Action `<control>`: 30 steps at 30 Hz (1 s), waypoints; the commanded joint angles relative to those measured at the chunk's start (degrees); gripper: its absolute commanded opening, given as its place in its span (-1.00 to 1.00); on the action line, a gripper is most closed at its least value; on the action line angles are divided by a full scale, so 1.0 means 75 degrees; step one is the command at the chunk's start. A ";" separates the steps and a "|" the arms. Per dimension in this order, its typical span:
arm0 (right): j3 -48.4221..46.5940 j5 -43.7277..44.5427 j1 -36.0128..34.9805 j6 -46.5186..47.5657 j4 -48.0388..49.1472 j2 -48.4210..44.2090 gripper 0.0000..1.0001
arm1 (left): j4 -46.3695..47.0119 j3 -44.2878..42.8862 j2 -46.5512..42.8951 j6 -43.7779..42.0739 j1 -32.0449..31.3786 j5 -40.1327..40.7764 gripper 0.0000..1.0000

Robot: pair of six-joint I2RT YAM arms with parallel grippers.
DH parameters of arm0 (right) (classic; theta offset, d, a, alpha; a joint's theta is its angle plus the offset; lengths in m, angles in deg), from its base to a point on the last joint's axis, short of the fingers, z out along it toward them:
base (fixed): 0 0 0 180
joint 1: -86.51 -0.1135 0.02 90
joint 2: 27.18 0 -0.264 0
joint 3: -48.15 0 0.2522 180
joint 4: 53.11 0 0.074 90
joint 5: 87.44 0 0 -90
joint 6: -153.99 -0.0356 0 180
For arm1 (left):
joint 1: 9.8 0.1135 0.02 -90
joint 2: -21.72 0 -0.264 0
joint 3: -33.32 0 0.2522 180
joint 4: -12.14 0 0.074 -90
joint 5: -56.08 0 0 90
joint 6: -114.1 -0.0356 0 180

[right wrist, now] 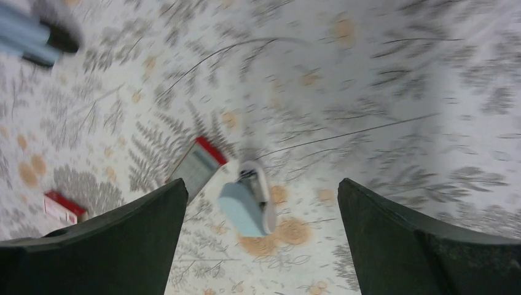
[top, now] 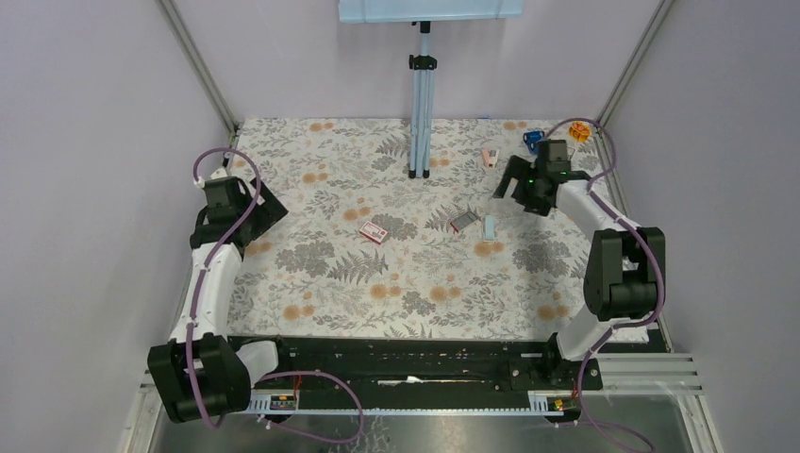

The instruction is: Unload the staples from the stapler

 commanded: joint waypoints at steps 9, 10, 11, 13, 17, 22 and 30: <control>0.0148 0.0931 -0.1836 0.0826 -0.0205 0.0221 0.46 | 0.0342 -0.0169 0.0139 -0.0356 0.0351 -0.1371 0.97; 0.0154 0.1325 -0.1898 0.0828 -0.0280 0.0246 0.44 | 0.0352 -0.0169 0.0139 -0.0357 0.0352 -0.1349 0.98; 0.0166 0.1728 -0.1944 0.0811 -0.0345 0.0252 0.43 | 0.0359 -0.0159 0.0125 -0.0366 0.0351 -0.1338 0.97; 0.0199 0.2001 -0.1987 0.0815 -0.0435 0.0262 0.41 | 0.0413 -0.0129 0.0107 -0.0356 0.0351 -0.1362 0.97; 0.0264 0.1910 -0.2003 0.0880 -0.0403 0.0337 0.32 | 0.0436 -0.0111 0.0144 -0.0343 0.0363 -0.1411 0.98; 0.0401 0.1411 -0.2000 0.0910 -0.0078 0.0522 0.26 | 0.0435 -0.0098 0.0115 -0.0343 0.0379 -0.1413 0.98; 0.0332 0.1091 -0.1995 0.0829 0.0213 0.0900 -0.08 | 0.0438 -0.0063 0.0028 -0.0364 0.0374 -0.1351 0.97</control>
